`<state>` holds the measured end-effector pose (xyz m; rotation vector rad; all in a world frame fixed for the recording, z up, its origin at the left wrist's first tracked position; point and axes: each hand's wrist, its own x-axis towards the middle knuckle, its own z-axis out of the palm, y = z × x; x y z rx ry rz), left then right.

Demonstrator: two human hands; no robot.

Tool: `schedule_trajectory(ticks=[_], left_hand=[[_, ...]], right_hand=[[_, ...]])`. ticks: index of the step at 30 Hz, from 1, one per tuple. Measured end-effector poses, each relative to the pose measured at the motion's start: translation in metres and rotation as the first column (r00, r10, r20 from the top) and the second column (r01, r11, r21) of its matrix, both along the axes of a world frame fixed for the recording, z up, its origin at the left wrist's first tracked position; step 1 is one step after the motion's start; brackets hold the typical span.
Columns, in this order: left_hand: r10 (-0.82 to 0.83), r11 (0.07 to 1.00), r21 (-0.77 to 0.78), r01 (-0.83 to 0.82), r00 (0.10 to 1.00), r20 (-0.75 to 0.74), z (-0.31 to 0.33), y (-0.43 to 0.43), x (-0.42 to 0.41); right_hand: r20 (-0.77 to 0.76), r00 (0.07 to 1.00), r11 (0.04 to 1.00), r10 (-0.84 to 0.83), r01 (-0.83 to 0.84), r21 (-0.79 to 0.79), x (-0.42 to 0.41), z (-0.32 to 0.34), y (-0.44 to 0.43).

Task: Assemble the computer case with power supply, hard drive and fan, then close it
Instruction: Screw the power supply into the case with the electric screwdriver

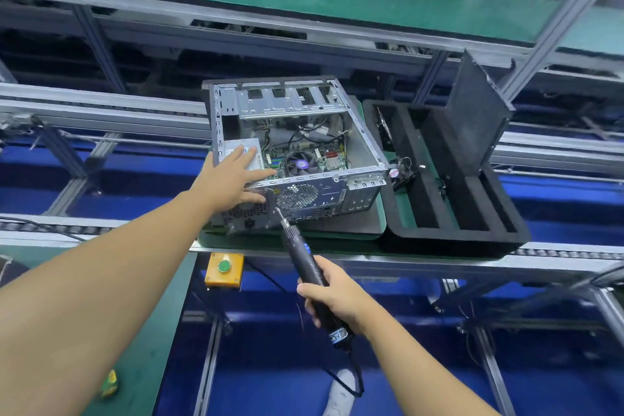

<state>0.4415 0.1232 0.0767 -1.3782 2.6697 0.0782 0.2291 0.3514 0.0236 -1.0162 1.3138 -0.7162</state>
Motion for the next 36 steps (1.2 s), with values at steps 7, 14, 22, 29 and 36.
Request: schedule_trajectory(ticks=[7,14,22,29,36], left_hand=[[-0.016,0.991,-0.127,0.035,0.989,0.147,0.002,-0.031,0.008],[0.161,0.982,-0.108,-0.158,0.987,0.017,0.002,-0.053,-0.013],[0.088,0.991,-0.108,-0.074,0.987,0.131,0.002,-0.104,-0.019],[-0.240,0.965,0.054,0.257,0.947,-0.214,0.015,-0.112,-0.099],[-0.082,0.891,0.417,0.181,0.966,-0.243,0.014,-0.112,-0.119]], right_hand=[[0.033,0.981,0.970,-0.193,0.196,-0.145,-0.031,0.036,-0.028],[0.123,0.933,0.922,-0.338,0.354,-0.153,-0.074,0.057,-0.090],[0.123,0.915,0.889,-0.384,0.402,-0.219,-0.101,0.066,-0.176],[-0.031,0.958,0.954,-0.285,0.280,-0.107,-0.111,0.071,-0.235],[0.030,0.971,0.971,-0.235,0.236,-0.034,-0.117,0.066,-0.243]])
